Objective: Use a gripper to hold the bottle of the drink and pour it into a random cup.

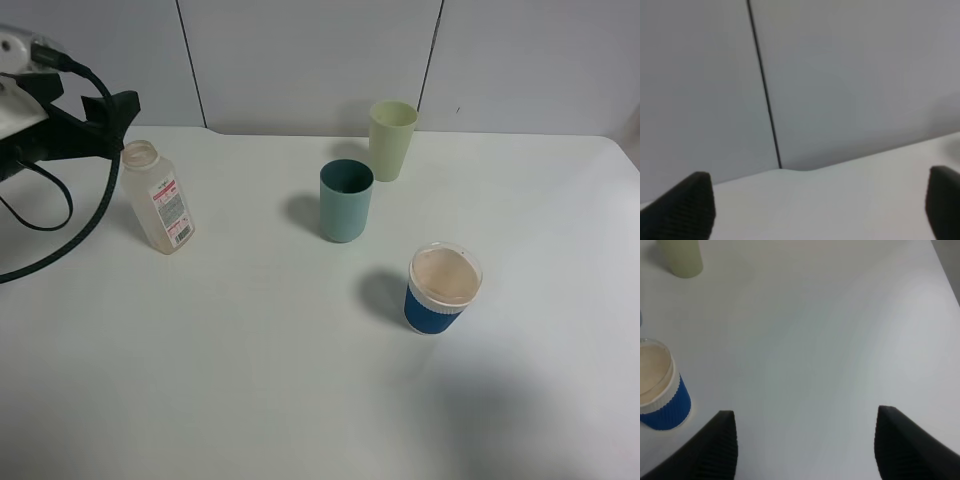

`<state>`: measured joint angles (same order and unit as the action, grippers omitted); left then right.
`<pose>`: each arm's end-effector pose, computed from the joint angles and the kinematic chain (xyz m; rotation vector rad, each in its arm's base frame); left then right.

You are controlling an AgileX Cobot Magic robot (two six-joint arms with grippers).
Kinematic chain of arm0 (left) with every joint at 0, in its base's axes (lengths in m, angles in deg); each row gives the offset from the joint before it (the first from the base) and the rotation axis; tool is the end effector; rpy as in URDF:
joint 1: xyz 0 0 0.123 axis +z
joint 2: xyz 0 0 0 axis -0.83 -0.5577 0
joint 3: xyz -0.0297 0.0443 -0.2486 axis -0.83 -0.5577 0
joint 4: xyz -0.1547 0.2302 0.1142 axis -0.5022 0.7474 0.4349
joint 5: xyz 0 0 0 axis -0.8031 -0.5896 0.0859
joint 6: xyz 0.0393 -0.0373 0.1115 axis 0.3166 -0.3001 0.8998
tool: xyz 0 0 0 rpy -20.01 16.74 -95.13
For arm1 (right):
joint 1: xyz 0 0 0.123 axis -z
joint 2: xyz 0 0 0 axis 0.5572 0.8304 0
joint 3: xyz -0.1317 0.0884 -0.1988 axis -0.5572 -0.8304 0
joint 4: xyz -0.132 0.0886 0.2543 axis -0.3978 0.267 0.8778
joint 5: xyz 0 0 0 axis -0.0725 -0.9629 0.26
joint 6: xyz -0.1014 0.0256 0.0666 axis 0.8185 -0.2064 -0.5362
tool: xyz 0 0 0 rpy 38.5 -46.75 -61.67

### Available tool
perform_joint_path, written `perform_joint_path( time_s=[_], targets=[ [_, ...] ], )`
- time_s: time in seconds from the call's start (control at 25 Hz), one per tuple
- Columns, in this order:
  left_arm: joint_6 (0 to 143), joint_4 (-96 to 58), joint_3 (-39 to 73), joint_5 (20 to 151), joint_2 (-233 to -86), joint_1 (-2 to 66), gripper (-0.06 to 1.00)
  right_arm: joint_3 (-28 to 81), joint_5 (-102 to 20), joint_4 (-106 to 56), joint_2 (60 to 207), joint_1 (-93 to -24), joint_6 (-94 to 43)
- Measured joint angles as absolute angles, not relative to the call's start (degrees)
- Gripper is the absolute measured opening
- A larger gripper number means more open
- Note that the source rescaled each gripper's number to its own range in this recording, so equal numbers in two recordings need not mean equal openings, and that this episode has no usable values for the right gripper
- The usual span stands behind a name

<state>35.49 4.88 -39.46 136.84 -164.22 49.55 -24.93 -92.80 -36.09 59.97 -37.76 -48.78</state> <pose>0.3107 -0.0521 0.1550 0.2673 1.5955 -0.1249 0.0977 0.0006 0.2847 -0.0581 2.0476 -0.0198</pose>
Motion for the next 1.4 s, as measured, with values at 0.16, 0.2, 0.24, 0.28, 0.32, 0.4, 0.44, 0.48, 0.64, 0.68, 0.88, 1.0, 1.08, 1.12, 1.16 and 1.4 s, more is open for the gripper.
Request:
perform_joint_path(
  time_s=[0.16, 0.2, 0.24, 0.28, 0.32, 0.4, 0.44, 0.48, 0.64, 0.68, 0.88, 1.0, 1.08, 1.12, 1.16, 1.4],
  targets=[
    [36.77, 4.88, -37.84, 127.78, -156.0, 49.55, 0.76, -24.93, -92.8, -36.09, 59.97, -37.76, -48.78],
    [37.32, 4.88, -37.08, 124.6, -153.78, 49.55, 0.76, -24.93, -92.8, -36.09, 59.97, -37.76, -48.78],
    [37.32, 4.88, -36.22, 121.63, -151.96, 49.55, 0.76, -24.93, -92.8, -36.09, 59.97, -37.76, -48.78],
    [38.08, 4.88, -35.44, 117.88, -149.84, 49.55, 0.76, -24.93, -92.8, -36.09, 59.97, -37.76, -48.78],
    [38.42, 4.88, -34.46, 114.05, -147.72, 49.55, 0.76, -24.93, -92.8, -36.09, 59.97, -37.76, -48.78],
    [38.71, 4.88, -32.6, 106.79, -144.05, 49.55, 0.76, -24.93, -92.8, -36.09, 59.97, -37.76, -48.78],
    [38.85, 4.88, -31.57, 102.84, -142.1, 49.55, 0.76, -24.93, -92.8, -36.09, 59.97, -37.76, -48.78],
    [38.93, 4.98, -30.6, 99.09, -140.18, 49.55, 0.76, -24.93, -92.8, -36.09, 59.97, -37.76, -48.78],
    [39.1, 6.4, -27.79, 88.28, -132.98, 49.55, 0.76, -24.93, -92.8, -36.09, 59.97, -37.76, -48.78],
    [39.1, 6.47, -27.33, 85.93, -131.47, 49.55, 0.76, -24.93, -92.8, -36.09, 59.97, -37.76, -48.78],
    [39.12, 6.53, -24.85, 74.0, -123.74, 49.55, 0.76, -24.93, -92.8, -36.09, 59.97, -37.76, -48.78],
    [39.17, 6.33, -23.66, 66.83, -120.27, 49.55, 0.76, -24.93, -92.8, -36.09, 59.97, -37.76, -48.78],
    [39.17, 5.74, -23.58, 63.21, -117.9, 49.55, 0.76, -24.93, -92.8, -36.09, 59.97, -37.76, -48.78],
    [39.24, 5.73, -23.58, 61.49, -116.95, 49.55, 0.76, -24.93, -92.8, -36.09, 59.97, -37.76, -48.78],
    [39.31, 5.73, -23.58, 60.08, -115.77, 49.55, 0.76, -24.93, -92.8, -36.09, 59.97, -37.76, -48.78],
    [36.94, 5.49, -23.11, 52.94, -110.39, 49.55, 0.76, -24.93, -92.8, -36.09, 59.97, -37.76, -48.78]
  ],
)
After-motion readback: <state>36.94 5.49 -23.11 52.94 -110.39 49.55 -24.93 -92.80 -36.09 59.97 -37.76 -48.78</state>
